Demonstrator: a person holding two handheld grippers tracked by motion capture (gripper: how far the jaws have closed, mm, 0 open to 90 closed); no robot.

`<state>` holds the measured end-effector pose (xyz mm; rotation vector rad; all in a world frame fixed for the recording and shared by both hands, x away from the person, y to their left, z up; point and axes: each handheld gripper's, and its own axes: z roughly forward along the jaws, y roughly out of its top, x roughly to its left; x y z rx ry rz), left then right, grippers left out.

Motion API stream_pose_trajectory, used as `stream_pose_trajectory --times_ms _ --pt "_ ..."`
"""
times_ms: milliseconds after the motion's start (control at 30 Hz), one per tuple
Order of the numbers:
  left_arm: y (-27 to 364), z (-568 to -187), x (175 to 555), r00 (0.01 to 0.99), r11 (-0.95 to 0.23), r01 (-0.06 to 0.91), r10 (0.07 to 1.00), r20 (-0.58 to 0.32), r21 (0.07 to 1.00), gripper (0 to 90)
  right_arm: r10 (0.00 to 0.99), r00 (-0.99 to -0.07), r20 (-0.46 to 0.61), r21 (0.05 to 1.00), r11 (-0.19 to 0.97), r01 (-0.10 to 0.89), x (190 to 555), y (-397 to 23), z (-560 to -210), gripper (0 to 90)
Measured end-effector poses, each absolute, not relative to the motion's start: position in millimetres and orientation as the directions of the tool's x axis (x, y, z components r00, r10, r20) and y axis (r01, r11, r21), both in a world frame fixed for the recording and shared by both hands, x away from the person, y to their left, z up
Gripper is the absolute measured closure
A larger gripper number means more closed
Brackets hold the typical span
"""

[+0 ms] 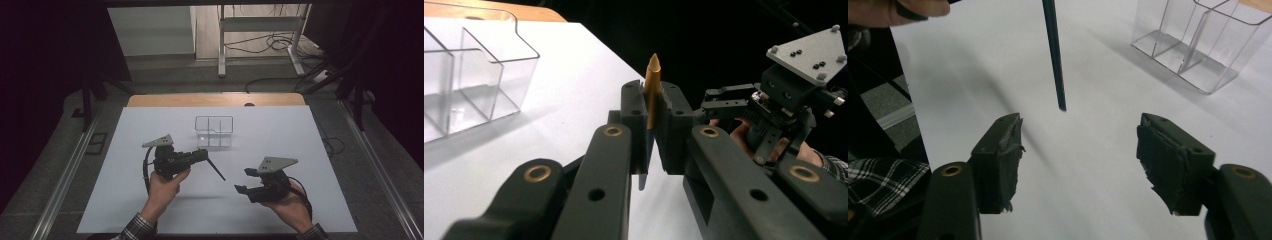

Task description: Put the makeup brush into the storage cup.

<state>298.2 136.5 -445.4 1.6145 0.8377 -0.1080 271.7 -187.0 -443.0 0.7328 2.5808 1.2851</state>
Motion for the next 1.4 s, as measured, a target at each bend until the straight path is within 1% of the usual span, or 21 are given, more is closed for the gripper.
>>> stream_pose_trajectory --times_ms 400,600,1033,1400 --pt "148 -435 302 0.728 0.019 0.544 0.487 -0.483 0.839 84.2 0.494 -0.868 0.042 0.775 0.532 0.340 266 -193 -447 24.6" --pt "153 -430 307 0.718 0.034 0.546 0.497 -0.488 0.837 84.2 0.487 -0.873 0.020 0.758 0.562 0.330 263 -195 -451 22.8" --pt "165 -416 317 0.706 0.033 0.526 0.540 -0.458 0.850 84.2 0.523 -0.852 0.036 0.753 0.546 0.367 261 -206 -454 14.4" --pt "164 -413 328 0.695 0.009 0.519 0.577 -0.428 0.855 84.2 0.534 -0.844 0.050 0.743 0.545 0.388 259 -213 -459 10.3"
